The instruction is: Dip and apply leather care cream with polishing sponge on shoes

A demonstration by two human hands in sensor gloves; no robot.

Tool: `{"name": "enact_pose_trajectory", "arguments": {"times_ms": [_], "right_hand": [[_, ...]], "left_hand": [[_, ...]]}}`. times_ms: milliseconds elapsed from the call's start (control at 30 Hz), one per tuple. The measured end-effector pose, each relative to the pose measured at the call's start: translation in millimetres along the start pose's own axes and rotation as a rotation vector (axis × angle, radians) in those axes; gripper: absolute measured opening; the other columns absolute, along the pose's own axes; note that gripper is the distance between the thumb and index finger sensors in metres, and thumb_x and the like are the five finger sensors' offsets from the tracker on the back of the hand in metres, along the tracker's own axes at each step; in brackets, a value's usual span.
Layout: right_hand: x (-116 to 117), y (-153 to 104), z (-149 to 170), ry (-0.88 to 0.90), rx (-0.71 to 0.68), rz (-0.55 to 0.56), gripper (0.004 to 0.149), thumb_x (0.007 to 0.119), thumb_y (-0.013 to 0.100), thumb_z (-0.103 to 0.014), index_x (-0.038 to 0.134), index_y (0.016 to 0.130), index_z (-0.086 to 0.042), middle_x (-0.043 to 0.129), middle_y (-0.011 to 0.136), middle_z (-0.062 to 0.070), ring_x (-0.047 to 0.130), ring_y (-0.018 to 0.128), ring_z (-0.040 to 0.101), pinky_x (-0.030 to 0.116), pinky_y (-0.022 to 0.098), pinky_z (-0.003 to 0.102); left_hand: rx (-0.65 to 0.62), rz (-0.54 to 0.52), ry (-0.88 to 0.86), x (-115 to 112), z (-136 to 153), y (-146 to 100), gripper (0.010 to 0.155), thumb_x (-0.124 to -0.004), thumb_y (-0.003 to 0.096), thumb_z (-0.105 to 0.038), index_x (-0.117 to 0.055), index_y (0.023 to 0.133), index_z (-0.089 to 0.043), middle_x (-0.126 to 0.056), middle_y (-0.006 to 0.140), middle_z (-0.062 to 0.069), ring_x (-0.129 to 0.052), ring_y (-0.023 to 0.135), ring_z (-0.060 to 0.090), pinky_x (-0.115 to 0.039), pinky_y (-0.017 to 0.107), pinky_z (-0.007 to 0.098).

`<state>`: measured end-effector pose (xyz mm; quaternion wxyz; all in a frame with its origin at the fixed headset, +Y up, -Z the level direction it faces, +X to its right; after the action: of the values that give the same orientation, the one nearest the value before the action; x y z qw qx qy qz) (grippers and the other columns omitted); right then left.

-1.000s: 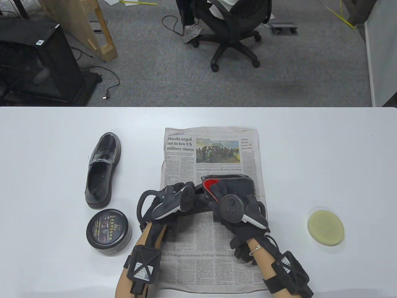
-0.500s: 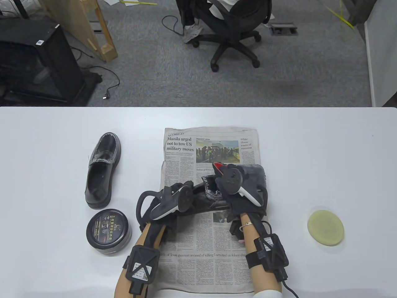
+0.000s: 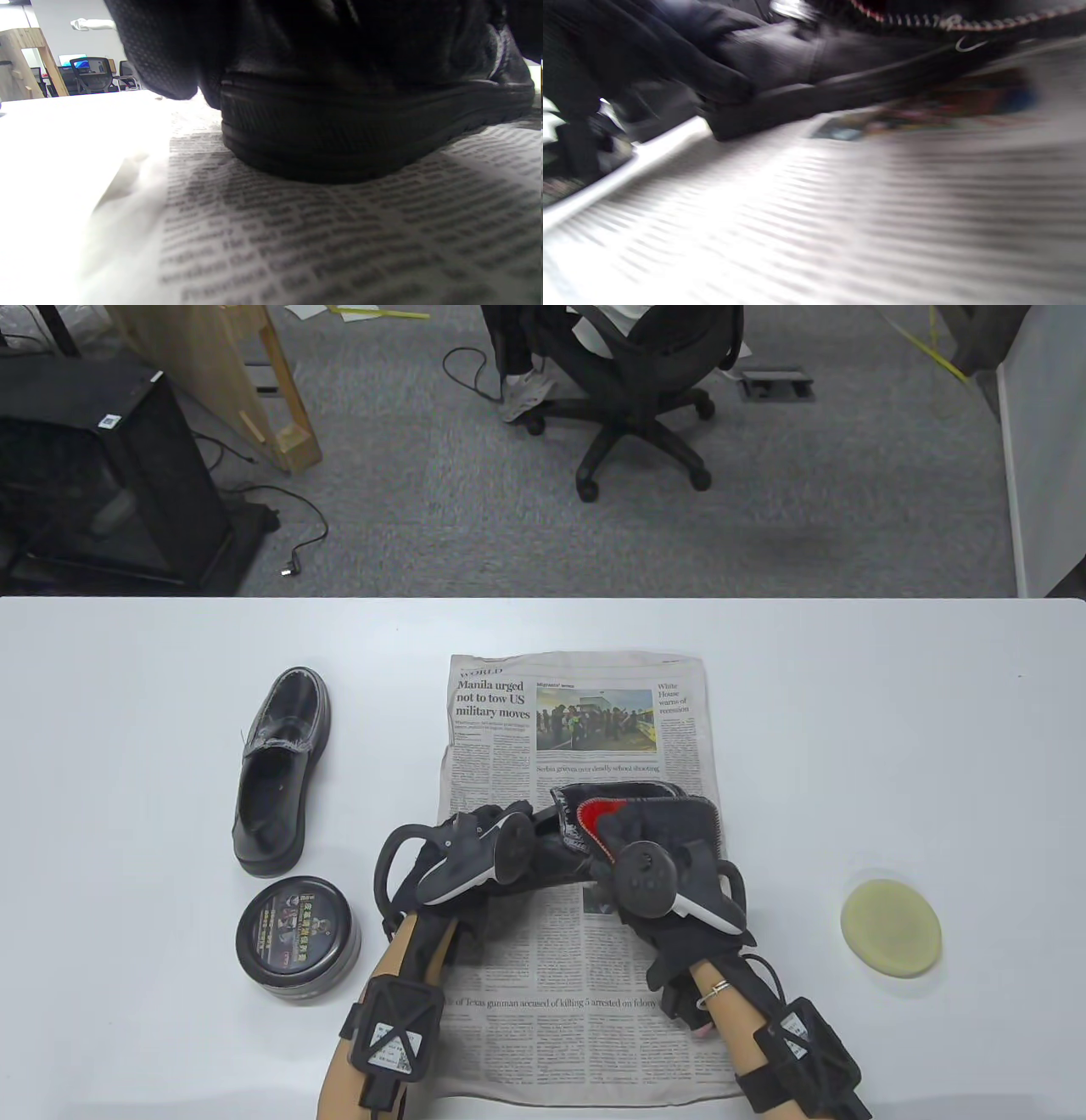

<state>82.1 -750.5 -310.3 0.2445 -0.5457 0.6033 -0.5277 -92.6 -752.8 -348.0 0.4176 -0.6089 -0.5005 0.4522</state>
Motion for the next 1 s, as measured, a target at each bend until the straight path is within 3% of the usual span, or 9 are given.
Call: {"name": "enact_pose_trajectory", "arguments": {"times_ms": [67,200,400,567,667,800,1000], "right_hand": [[-5,9,-9,0.048,-0.022,0.010,0.061,0.035,0.066,-0.042,0.023,0.119,-0.013,0.020,0.121,0.020,0.022,0.108,0.054,0.034,0.071,0.069],[-19,37,-12,-0.019,0.037,0.048,0.059,0.037,0.066,-0.045,0.035,0.119,-0.018,0.035,0.123,0.017,0.035,0.109,0.052,0.035,0.071,0.070],[-15,63,18,0.023,0.204,0.043,0.061,0.035,0.065,-0.047,0.030,0.119,-0.019,0.031,0.124,0.015,0.024,0.111,0.047,0.025,0.071,0.067],[-17,51,54,-0.030,0.316,0.027,0.061,0.034,0.065,-0.045,0.024,0.119,-0.017,0.021,0.122,0.015,0.015,0.109,0.044,0.022,0.070,0.064],[-15,37,62,-0.083,0.312,0.016,0.061,0.035,0.065,-0.043,0.018,0.118,-0.017,0.012,0.119,0.016,0.010,0.107,0.046,0.024,0.071,0.064],[-9,17,59,-0.206,0.273,0.003,0.061,0.033,0.066,-0.042,0.014,0.116,-0.014,0.009,0.117,0.020,0.014,0.106,0.050,0.029,0.072,0.063],[0,0,30,-0.093,0.111,0.001,0.061,0.034,0.066,-0.040,0.019,0.117,-0.009,0.016,0.118,0.023,0.017,0.105,0.054,0.036,0.072,0.066]], "left_hand": [[-0.003,0.000,-0.002,0,0,0,0.083,-0.081,0.0350,-0.061,-0.056,0.111,-0.039,-0.079,0.112,-0.002,-0.086,0.097,0.025,-0.077,0.071,0.047],[-0.012,0.001,-0.016,-1,0,0,0.083,-0.081,0.0353,-0.060,-0.054,0.111,-0.040,-0.078,0.113,-0.003,-0.085,0.099,0.024,-0.077,0.072,0.048],[-0.010,-0.010,-0.037,-2,1,0,0.083,-0.081,0.0352,-0.060,-0.054,0.111,-0.040,-0.078,0.113,-0.004,-0.086,0.098,0.024,-0.077,0.071,0.047],[0.004,-0.016,-0.025,-1,2,-1,0.084,-0.081,0.0351,-0.061,-0.055,0.111,-0.038,-0.082,0.110,-0.001,-0.088,0.094,0.025,-0.079,0.069,0.046],[0.014,-0.016,-0.009,0,2,-2,0.084,-0.080,0.0352,-0.062,-0.056,0.111,-0.037,-0.082,0.109,0.001,-0.089,0.093,0.026,-0.079,0.068,0.045],[0.021,-0.019,-0.011,0,2,-2,0.084,-0.080,0.0348,-0.062,-0.056,0.111,-0.036,-0.083,0.109,0.001,-0.089,0.092,0.026,-0.079,0.068,0.046],[0.009,-0.010,-0.029,-1,1,-1,0.084,-0.081,0.0346,-0.061,-0.056,0.111,-0.037,-0.080,0.111,-0.001,-0.087,0.096,0.026,-0.078,0.070,0.047]]}}
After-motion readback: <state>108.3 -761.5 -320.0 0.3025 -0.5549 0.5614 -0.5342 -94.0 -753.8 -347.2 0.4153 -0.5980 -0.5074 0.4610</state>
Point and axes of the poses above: the tracker on the back of each hand, its own z axis roughly to the little-finger side, its own y axis roughly from the wrist to the fingertips, x = y × z, the point moved 4 cm from there along y, roughly from the wrist to the fingertips
